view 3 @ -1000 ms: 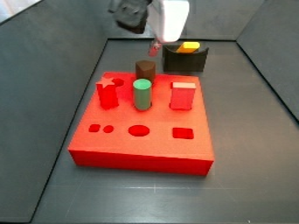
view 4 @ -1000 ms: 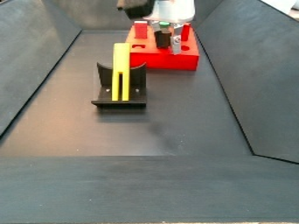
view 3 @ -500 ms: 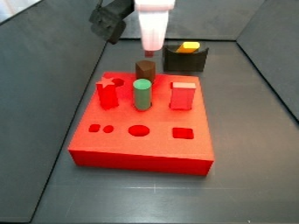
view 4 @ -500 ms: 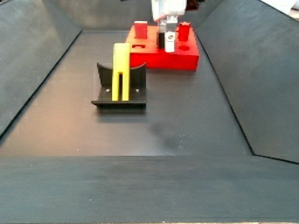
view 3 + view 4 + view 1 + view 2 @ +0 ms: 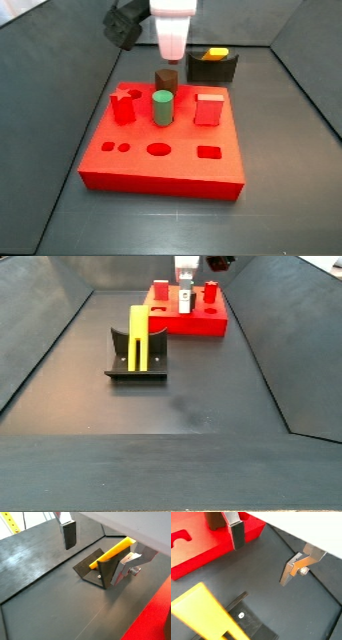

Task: Pick up the square-circle object. Move up. Rotate the square-circle object. Place the square-circle object on the fixture. Regrasp the square-circle object. Move to above the board. Insert the square-circle object.
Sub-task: Regrasp the square-circle object.

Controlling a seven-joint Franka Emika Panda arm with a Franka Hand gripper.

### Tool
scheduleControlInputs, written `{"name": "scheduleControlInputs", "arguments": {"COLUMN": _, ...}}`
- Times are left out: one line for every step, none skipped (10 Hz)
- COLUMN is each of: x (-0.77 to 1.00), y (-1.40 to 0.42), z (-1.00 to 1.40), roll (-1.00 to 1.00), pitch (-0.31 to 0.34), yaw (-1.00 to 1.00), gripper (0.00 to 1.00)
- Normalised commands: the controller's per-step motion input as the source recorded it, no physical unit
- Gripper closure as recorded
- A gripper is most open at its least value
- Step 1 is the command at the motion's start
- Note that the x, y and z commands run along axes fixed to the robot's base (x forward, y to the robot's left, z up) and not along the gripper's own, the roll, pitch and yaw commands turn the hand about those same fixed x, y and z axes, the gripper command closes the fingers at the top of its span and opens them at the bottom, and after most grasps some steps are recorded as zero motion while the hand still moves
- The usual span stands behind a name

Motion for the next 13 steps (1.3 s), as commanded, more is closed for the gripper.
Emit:
{"name": "scheduleControlInputs", "arguments": {"x": 1.0, "y": 0.0, "z": -0.01, "roll": 0.05, "pitch": 0.214, "yaw": 0.01, "gripper": 0.0}}
{"name": "scheduleControlInputs", "arguments": {"x": 1.0, "y": -0.01, "z": 0.0, "roll": 0.03, "pitch": 0.21, "yaw": 0.03, "gripper": 0.0}}
{"name": "scheduleControlInputs", "arguments": {"x": 1.0, "y": -0.01, "z": -0.01, "roll": 0.01, "pitch": 0.206, "yaw": 0.04, "gripper": 0.0}}
{"name": "scheduleControlInputs", "arguments": {"x": 1.0, "y": -0.01, "z": 0.0, "roll": 0.0, "pitch": 0.208, "yaw": 0.05, "gripper": 0.0}}
{"name": "scheduleControlInputs", "arguments": {"x": 1.0, "y": -0.02, "z": 0.0, "roll": -0.01, "pitch": 0.205, "yaw": 0.05, "gripper": 0.0}}
{"name": "scheduleControlInputs", "arguments": {"x": 1.0, "y": -0.02, "z": 0.0, "roll": -0.02, "pitch": 0.211, "yaw": 0.06, "gripper": 0.0}}
{"name": "scheduleControlInputs", "arguments": {"x": 1.0, "y": -0.01, "z": 0.0, "roll": -0.02, "pitch": 0.215, "yaw": 0.06, "gripper": 0.0}}
{"name": "scheduleControlInputs", "arguments": {"x": 0.94, "y": -0.02, "z": 0.0, "roll": -0.03, "pitch": 0.215, "yaw": 0.06, "gripper": 0.0}}
{"name": "scheduleControlInputs", "arguments": {"x": 0.89, "y": -0.02, "z": 0.0, "roll": -0.03, "pitch": 0.215, "yaw": 0.06, "gripper": 0.0}}
{"name": "scheduleControlInputs", "arguments": {"x": 0.79, "y": -0.01, "z": 0.01, "roll": -0.04, "pitch": 0.222, "yaw": 0.06, "gripper": 0.0}}
{"name": "scheduleControlInputs", "arguments": {"x": 0.72, "y": -0.01, "z": 0.0, "roll": -0.04, "pitch": 0.23, "yaw": 0.06, "gripper": 0.0}}
{"name": "scheduleControlInputs", "arguments": {"x": 0.64, "y": -0.01, "z": 0.01, "roll": -0.05, "pitch": 0.233, "yaw": 0.06, "gripper": 0.0}}
{"name": "scheduleControlInputs", "arguments": {"x": 0.6, "y": -0.01, "z": 0.0, "roll": -0.05, "pitch": 0.235, "yaw": 0.06, "gripper": 0.0}}
